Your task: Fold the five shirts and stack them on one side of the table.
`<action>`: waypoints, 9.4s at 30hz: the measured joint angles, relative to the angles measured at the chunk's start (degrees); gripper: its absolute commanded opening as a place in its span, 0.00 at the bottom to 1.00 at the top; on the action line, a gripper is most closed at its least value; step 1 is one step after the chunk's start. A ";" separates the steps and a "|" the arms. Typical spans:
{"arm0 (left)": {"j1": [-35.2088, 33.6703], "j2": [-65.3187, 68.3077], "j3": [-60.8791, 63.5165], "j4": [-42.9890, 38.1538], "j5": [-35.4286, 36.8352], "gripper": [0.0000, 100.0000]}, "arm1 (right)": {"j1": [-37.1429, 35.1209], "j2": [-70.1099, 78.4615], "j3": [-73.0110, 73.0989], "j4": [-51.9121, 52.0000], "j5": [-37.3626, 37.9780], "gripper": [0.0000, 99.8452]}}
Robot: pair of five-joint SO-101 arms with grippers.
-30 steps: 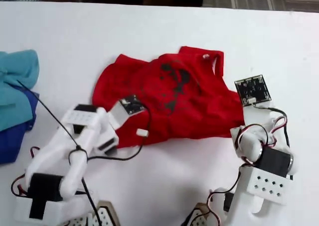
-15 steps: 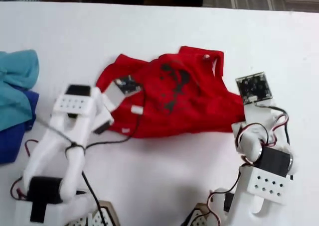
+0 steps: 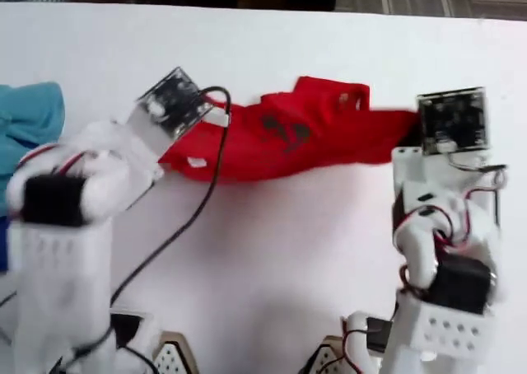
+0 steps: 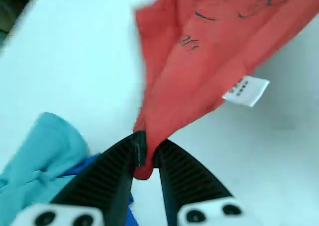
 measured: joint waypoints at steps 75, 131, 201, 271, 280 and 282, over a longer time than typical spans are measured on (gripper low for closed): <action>-6.59 49.14 -50.81 -12.66 7.82 0.03 | -3.87 65.76 -55.91 -16.35 0.00 0.02; -6.24 92.57 -67.60 -9.49 7.82 0.03 | -8.70 134.15 -107.60 -8.70 0.09 0.02; -6.07 37.10 29.36 -27.96 3.43 0.03 | 4.75 20.48 35.34 -0.70 17.49 0.02; -2.11 89.14 -40.88 -12.22 16.53 0.02 | -8.35 92.13 -35.25 1.93 -0.26 0.02; -4.13 98.46 -58.37 -3.34 15.12 0.02 | -7.03 107.43 -59.43 11.87 -0.35 0.02; -4.22 100.92 -62.51 -2.11 14.86 0.02 | -7.03 110.95 -65.67 13.89 -0.35 0.02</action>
